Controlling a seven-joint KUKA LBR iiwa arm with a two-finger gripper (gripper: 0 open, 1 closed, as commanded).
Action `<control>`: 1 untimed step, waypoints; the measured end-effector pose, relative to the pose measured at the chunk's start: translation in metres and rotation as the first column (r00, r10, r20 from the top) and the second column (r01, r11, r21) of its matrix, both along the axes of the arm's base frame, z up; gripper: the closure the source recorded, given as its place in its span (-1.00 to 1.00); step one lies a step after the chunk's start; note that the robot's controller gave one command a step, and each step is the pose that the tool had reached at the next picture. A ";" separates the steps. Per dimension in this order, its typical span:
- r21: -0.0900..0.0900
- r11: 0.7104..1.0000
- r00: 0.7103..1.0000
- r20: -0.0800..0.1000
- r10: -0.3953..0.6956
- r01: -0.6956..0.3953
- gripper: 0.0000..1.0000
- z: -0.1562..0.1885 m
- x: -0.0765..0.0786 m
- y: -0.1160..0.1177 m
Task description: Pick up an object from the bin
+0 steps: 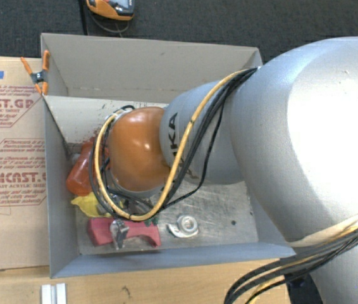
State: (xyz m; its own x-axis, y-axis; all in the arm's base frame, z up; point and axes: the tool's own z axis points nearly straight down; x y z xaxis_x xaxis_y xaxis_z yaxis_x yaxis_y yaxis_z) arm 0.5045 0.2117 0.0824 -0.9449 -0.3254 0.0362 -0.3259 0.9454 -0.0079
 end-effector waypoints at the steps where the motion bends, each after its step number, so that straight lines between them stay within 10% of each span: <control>1: 0.019 1.000 0.999 0.028 0.019 -0.019 1.00 0.117 0.005 0.010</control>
Offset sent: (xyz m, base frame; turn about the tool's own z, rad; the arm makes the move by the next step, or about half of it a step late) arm 0.0000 0.0000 0.0000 0.0000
